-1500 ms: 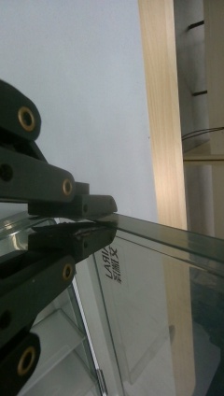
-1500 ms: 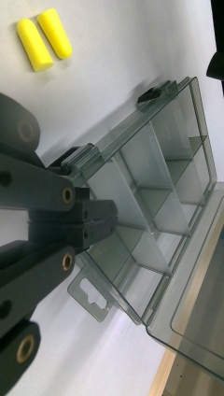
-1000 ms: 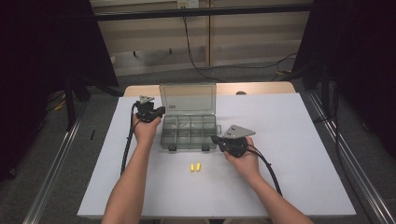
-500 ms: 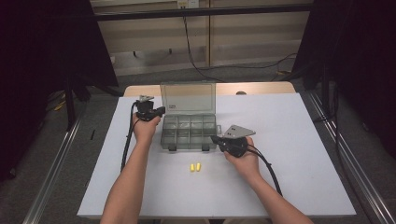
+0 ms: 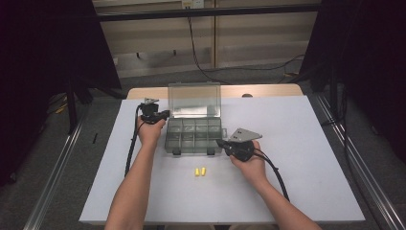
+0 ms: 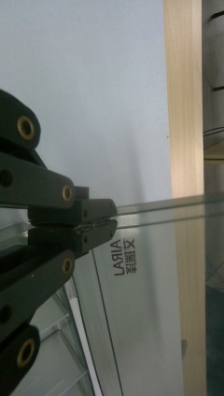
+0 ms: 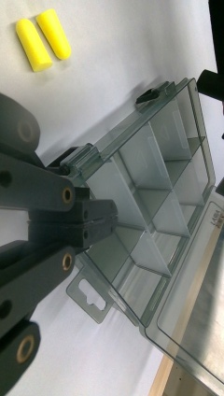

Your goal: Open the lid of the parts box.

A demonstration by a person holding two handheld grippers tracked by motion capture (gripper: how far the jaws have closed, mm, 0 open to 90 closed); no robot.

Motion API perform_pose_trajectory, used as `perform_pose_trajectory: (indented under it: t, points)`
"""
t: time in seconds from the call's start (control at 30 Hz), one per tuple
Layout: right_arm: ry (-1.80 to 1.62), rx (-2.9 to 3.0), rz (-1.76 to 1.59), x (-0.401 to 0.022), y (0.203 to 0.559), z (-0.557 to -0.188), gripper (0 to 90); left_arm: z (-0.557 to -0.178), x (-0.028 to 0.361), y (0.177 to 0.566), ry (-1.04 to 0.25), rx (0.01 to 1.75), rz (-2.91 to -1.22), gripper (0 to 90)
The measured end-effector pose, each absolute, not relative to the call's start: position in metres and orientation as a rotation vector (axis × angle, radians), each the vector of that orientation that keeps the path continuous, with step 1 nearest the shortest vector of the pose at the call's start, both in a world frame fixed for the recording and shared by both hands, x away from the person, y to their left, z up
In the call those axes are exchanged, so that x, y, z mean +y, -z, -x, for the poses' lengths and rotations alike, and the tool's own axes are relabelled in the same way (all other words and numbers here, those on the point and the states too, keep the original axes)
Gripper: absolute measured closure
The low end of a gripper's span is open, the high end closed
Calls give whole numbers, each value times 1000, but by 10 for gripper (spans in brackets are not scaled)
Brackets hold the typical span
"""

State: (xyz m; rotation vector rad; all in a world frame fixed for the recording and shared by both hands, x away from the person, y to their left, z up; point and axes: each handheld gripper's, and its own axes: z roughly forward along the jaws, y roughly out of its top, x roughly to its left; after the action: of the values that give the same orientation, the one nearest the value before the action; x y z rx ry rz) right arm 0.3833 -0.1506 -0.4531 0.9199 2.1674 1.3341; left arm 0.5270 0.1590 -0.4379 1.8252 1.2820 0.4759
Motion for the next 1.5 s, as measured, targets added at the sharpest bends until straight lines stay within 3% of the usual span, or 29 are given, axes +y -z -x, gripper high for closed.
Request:
perform_pose_trajectory:
  t: [0.53, 0.93, 1.5]
  points:
    - [-1349, 2157, -939, -151, 453, -382, 900, -516, 164, 424, -474, 1231, -1832, 878]
    - [-1481, 2124, -1047, -163, 451, -380, 875, -491, 159, 408, -444, 1123, -1835, 764]
    - [-1506, 2048, -1058, -192, 439, -357, 677, -446, 152, 398, -377, 982, -1866, 522]
